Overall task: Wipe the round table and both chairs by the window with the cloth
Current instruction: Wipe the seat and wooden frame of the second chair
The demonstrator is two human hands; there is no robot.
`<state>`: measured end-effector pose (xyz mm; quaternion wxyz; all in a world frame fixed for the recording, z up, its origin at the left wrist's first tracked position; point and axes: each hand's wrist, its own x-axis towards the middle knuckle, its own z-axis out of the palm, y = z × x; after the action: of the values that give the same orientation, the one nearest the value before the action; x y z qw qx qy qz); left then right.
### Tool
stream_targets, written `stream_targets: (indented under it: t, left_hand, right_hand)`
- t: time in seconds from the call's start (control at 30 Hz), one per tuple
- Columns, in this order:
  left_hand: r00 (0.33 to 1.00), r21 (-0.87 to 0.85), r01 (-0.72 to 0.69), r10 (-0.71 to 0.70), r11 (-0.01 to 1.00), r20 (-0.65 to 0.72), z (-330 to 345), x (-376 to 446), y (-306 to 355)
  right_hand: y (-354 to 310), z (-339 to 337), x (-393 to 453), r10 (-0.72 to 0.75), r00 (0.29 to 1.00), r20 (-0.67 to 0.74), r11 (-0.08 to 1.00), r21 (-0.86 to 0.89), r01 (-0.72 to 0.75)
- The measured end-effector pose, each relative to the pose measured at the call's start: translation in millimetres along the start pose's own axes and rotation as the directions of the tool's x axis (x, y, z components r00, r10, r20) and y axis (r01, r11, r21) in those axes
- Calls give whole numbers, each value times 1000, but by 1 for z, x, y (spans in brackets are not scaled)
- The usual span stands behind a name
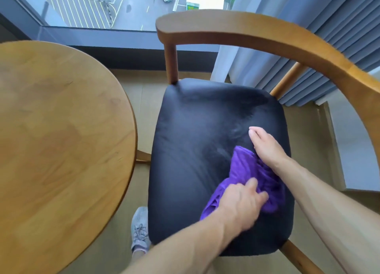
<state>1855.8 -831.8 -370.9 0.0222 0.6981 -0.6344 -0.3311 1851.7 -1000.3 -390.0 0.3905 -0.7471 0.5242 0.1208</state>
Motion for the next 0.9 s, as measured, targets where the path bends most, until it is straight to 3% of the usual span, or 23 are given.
stream_targets:
  t: [0.07,0.13,0.27,0.4,0.53,0.63,0.77,0.83,0.87,0.9]
  left_hand:
    - [1000,50,0,1,999,-11,-4,-5,-14]
    - [992,153,52,-33,987,-123,-21,-6,-52]
    - [913,315,308,-186,898,-363,-78,-2,-155]
    - [805,329,566,-423,756,-416,-128,-6,-228]
    - [840,205,537,-498,818,-215,-106,-30,-209]
    - [852,118,514,-491,849,-182,-81,-46,-168]
    - [893,-201,424,-445,883,-72,-49,-33,-96]
    - [930,-464,327,-366,823,7,-39,-14,-58]
    - [948,-615,279,-315,738,52,-40,-5,-46]
    - [959,-770,246,-263,589,105,-43,5,-40]
  right_hand:
    - [-1,1,-2,-17,1000,14,998,-63,18]
    - [-2,2,-2,-21,1000,20,994,-107,22]
    - [0,4,-4,-28,999,15,983,-180,31]
    - [-1,8,-6,-27,1000,0,974,-224,26]
    - [-3,11,-10,-35,999,-13,969,-246,31]
    - [-6,13,-12,-27,999,-26,966,-259,19]
    - [-8,16,-16,-13,999,-41,973,-232,3]
    - [-4,13,-20,-15,999,-36,992,-128,10]
    - [-1,10,-23,-18,999,-48,998,-66,14]
    - [4,5,-26,-16,997,-79,1000,-17,14]
